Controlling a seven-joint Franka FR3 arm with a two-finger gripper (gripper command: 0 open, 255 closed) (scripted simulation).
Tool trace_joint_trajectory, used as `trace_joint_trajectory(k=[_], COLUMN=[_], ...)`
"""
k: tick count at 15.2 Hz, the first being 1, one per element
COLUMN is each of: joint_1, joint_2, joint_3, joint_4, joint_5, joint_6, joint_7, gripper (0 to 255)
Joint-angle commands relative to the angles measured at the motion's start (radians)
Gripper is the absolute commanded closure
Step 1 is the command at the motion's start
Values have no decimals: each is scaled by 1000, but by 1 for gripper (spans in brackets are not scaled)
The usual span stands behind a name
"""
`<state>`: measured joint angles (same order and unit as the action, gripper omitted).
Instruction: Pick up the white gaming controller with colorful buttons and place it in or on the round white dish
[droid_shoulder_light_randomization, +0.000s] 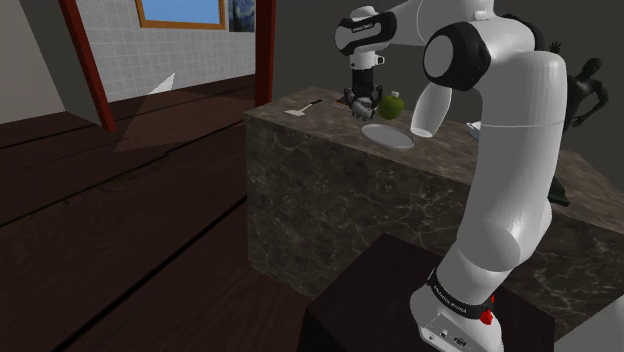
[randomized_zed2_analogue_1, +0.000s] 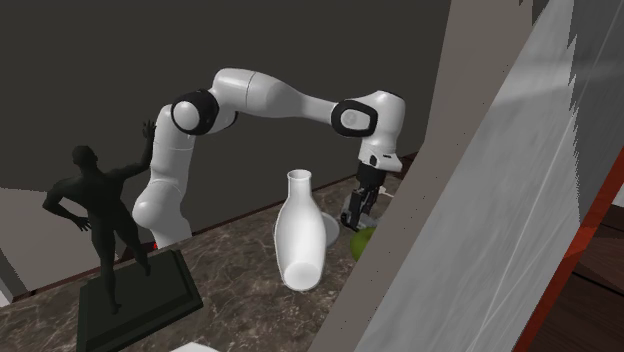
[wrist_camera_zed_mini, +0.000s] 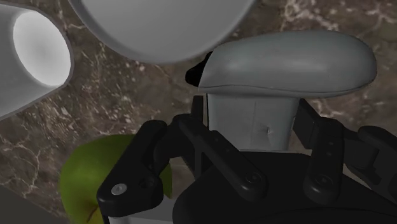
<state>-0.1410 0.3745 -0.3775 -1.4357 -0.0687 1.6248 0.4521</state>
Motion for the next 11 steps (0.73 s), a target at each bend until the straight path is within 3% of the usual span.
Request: trace_joint_trajectory(k=[1, 11], joint_1=[-2, -15], joint_2=[3, 24], joint_3=[0, -4], joint_4=[31, 195], joint_5=[1, 7], joint_6=[-28, -170], joint_7=[-4, -28], gripper=[255, 255])
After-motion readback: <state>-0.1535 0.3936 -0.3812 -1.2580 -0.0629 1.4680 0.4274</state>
